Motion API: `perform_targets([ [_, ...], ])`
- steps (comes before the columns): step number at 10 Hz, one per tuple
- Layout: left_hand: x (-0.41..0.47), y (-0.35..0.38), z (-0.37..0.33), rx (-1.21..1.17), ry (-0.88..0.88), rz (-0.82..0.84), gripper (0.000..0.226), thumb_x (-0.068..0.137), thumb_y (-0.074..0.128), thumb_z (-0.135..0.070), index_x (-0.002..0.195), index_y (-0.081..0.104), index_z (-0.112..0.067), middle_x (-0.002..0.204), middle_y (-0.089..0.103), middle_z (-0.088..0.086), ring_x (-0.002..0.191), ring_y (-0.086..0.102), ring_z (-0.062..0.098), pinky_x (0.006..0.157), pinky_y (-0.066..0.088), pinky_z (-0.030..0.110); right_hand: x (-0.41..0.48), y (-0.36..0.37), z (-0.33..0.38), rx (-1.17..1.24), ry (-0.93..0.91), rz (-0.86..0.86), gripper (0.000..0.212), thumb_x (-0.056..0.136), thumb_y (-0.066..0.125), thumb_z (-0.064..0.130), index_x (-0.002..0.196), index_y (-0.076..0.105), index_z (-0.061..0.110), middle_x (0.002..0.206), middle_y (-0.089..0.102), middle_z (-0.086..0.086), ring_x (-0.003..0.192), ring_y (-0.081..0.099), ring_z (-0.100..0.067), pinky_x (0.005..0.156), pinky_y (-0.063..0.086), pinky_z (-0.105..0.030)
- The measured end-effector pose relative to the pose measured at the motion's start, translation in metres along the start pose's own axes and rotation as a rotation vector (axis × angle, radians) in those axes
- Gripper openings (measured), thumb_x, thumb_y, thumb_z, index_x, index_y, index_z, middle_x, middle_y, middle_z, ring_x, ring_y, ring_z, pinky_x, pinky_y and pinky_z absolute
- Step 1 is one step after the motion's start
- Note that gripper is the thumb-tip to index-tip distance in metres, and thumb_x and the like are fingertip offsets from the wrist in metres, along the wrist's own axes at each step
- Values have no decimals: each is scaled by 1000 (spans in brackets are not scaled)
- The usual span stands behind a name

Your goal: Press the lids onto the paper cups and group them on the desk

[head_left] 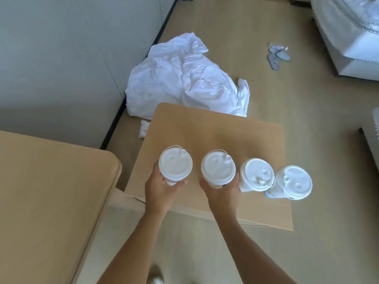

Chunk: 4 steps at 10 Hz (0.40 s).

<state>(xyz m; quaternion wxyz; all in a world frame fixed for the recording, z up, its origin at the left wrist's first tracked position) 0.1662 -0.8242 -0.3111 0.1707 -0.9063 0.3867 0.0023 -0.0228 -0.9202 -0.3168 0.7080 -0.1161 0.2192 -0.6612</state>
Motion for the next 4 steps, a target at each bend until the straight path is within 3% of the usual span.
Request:
perform_targets([
  [1,11,10,21,-34,0,5,86,65,97,-25,135,53,-49,127,66,-29,122,61,-5,98,52,15,6,10,-17,-13,38,-7,75,67,96,29,126,51,32,111,62,10,104,62,-18,84,50,-27],
  [2,11,14,32,-45,-7,15,85,68,97,-17,139,55,-39,128,68,-25,122,62,-4,101,51,14,4,16,-29,-24,96,-17,76,67,93,24,129,50,29,115,66,2,109,64,-24,93,52,-41],
  [3,5,12,31,100,-36,62,86,68,96,-22,141,53,-36,131,64,-28,121,56,-14,107,47,22,-5,15,-29,-23,196,18,75,65,90,25,129,51,31,117,67,6,114,65,-24,90,49,-37],
  [4,-27,4,21,238,-92,97,96,74,91,-40,153,39,-33,152,52,-15,138,48,1,113,42,30,-42,-6,-27,-60,216,12,92,73,92,37,151,46,22,140,64,3,131,58,-21,106,47,-37],
])
Point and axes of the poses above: each hand's wrist, its own x-axis towards the middle knuckle, its own y-axis out of the palm, z = x × y, the point moved 6 cm from there along x, towards the middle knuckle
